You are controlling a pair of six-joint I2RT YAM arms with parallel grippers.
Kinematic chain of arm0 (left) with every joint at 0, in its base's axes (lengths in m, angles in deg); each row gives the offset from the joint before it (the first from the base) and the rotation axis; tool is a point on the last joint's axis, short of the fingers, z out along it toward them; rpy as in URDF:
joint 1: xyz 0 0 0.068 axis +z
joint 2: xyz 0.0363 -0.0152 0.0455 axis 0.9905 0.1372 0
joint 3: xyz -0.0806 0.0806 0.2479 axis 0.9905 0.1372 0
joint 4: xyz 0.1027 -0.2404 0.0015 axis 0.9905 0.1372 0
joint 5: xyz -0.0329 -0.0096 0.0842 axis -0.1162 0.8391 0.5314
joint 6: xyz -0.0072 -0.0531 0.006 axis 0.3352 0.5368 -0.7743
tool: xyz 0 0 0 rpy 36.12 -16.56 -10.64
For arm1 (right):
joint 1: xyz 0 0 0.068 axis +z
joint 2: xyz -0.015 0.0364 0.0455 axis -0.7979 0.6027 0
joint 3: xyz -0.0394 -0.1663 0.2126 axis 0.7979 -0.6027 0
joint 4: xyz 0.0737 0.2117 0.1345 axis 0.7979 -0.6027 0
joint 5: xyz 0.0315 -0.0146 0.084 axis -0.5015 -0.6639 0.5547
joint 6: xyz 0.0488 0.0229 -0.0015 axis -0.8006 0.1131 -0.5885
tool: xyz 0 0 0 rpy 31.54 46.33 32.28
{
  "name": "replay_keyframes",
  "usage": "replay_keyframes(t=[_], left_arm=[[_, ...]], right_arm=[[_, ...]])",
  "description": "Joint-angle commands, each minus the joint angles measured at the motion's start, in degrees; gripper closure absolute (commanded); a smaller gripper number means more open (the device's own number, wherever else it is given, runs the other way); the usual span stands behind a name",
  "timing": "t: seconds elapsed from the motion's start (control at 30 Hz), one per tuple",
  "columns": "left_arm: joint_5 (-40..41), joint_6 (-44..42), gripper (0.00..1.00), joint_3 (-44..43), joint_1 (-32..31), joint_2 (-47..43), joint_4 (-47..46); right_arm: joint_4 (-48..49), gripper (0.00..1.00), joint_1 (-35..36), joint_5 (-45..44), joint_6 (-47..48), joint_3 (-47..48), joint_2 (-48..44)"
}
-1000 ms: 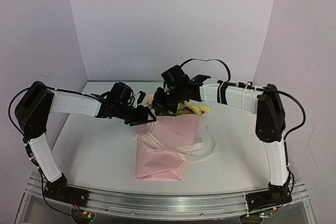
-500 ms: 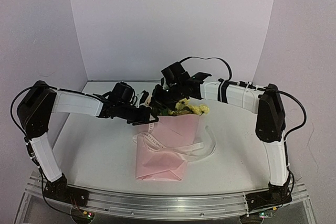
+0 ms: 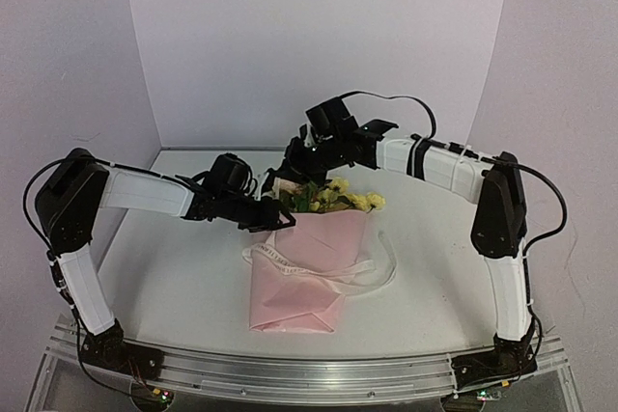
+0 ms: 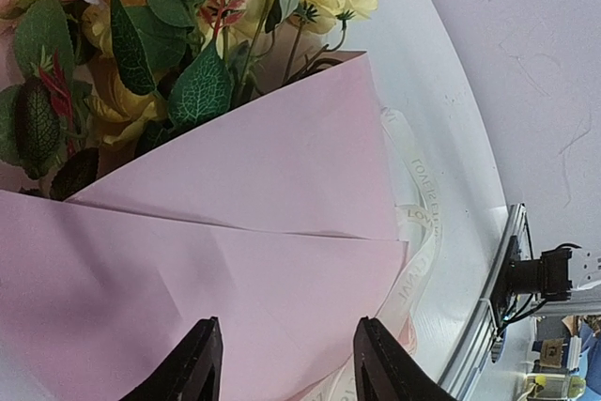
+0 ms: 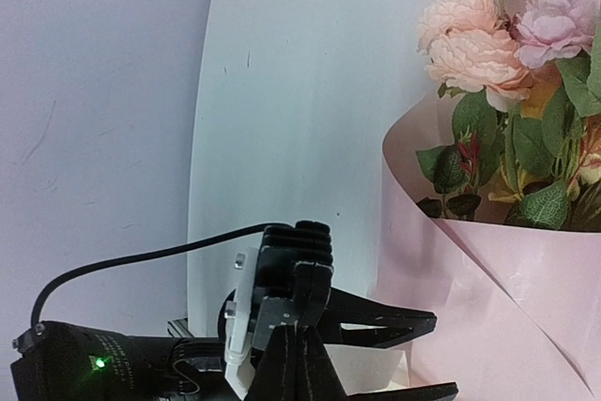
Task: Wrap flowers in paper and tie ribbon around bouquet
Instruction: Pass from the right arm to the left
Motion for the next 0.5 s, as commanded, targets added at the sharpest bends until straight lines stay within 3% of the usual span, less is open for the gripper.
replay_keyframes(t=[0.0, 0.47], left_arm=[[0.33, 0.58, 0.53, 0.4, -0.27, 0.3, -3.02], [2.02, 1.13, 0.58, 1.47, -1.62, -0.42, -2.37]], right_arm=[[-0.21, 1.0, -0.69, 0.66, 1.43, 3.57, -4.34], [-2.36, 1.0, -2.26, -0.34, 2.92, 7.55, -4.16]])
